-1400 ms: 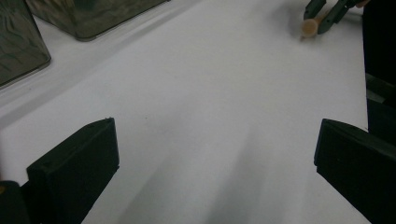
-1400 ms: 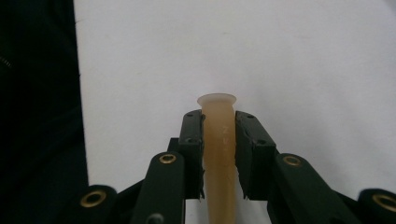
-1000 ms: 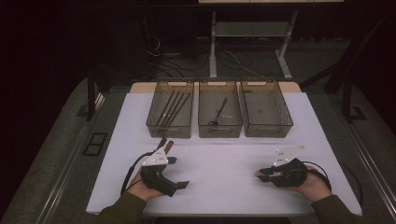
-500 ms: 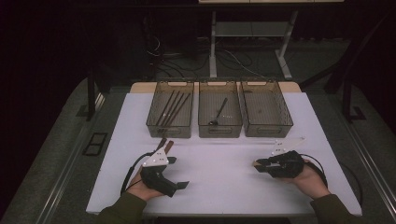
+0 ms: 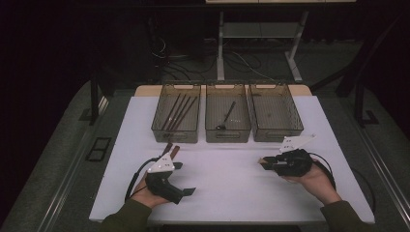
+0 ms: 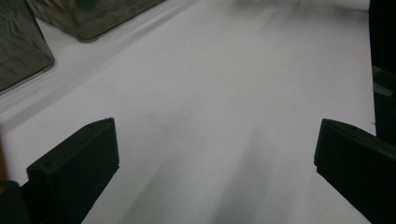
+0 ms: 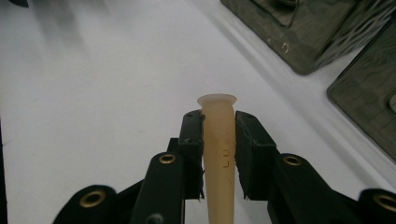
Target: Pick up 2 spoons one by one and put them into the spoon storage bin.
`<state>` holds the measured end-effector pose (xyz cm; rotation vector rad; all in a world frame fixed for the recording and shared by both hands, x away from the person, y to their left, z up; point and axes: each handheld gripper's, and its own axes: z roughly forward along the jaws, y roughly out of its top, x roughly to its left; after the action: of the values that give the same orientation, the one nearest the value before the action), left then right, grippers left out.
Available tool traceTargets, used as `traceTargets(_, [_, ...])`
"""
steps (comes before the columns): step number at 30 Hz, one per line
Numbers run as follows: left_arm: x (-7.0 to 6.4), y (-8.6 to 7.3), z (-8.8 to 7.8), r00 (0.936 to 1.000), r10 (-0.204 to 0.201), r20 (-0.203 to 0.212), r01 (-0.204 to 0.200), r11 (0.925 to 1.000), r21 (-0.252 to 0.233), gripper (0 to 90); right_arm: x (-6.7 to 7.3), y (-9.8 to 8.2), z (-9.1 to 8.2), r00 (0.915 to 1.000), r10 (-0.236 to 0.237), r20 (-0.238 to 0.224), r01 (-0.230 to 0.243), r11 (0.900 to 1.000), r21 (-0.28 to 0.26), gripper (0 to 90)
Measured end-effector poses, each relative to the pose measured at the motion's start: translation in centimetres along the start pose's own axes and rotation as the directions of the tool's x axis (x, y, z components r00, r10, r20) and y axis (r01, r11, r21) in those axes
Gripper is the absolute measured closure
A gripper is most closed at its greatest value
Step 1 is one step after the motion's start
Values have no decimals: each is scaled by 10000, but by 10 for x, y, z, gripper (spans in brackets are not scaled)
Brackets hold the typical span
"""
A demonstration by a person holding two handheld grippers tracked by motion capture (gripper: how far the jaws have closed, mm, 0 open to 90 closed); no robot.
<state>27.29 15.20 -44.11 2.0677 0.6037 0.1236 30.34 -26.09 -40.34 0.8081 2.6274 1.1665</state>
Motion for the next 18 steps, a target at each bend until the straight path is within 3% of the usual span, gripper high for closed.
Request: traceTargets(18, [0, 0, 0, 10000, 65, 22, -65, 10000, -17, 0, -17, 34, -1, 9986, 384, 376, -349, 9954, -887, 735])
